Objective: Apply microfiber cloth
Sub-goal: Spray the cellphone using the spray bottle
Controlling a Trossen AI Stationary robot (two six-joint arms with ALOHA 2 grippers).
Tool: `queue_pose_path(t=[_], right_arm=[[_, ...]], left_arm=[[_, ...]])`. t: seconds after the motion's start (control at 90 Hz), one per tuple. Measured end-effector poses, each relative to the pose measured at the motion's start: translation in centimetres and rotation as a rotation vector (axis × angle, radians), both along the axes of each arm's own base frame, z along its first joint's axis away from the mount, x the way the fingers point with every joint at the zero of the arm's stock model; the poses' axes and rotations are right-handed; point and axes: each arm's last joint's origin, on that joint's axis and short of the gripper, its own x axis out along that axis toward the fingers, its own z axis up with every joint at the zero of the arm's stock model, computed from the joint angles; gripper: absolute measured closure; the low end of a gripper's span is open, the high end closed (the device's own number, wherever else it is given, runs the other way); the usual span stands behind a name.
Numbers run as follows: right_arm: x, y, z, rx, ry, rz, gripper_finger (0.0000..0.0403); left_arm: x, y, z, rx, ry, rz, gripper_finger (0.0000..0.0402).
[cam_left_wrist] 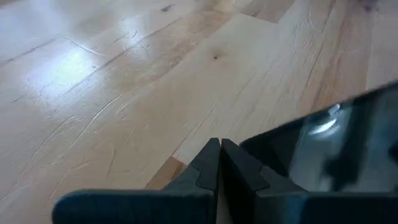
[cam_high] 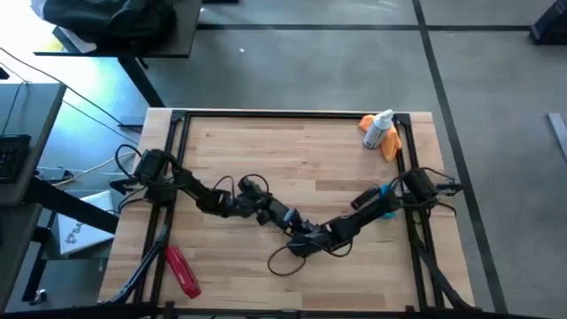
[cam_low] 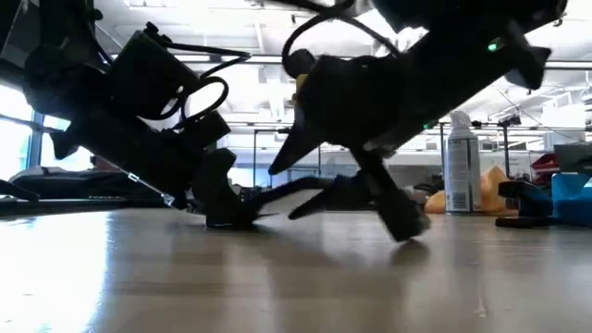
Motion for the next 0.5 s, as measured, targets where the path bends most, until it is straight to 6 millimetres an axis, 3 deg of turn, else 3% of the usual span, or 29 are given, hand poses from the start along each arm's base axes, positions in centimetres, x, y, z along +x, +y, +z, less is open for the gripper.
queue_pose_path(t=[0.278, 0.5], right_arm=[[0.6, -0.9, 0.4, 0.027, -0.033, -0.052, 0.0215], [0.5, -1.0, 0.5, 0.014, -0.045, -0.08, 0.0281]], left_arm=[[0.0, 0.0, 0.0, 0.006, 0.006, -0.007, 0.0401], [0.0, 0.0, 0.0, 0.032, 0.021, -0.026, 0.0401]])
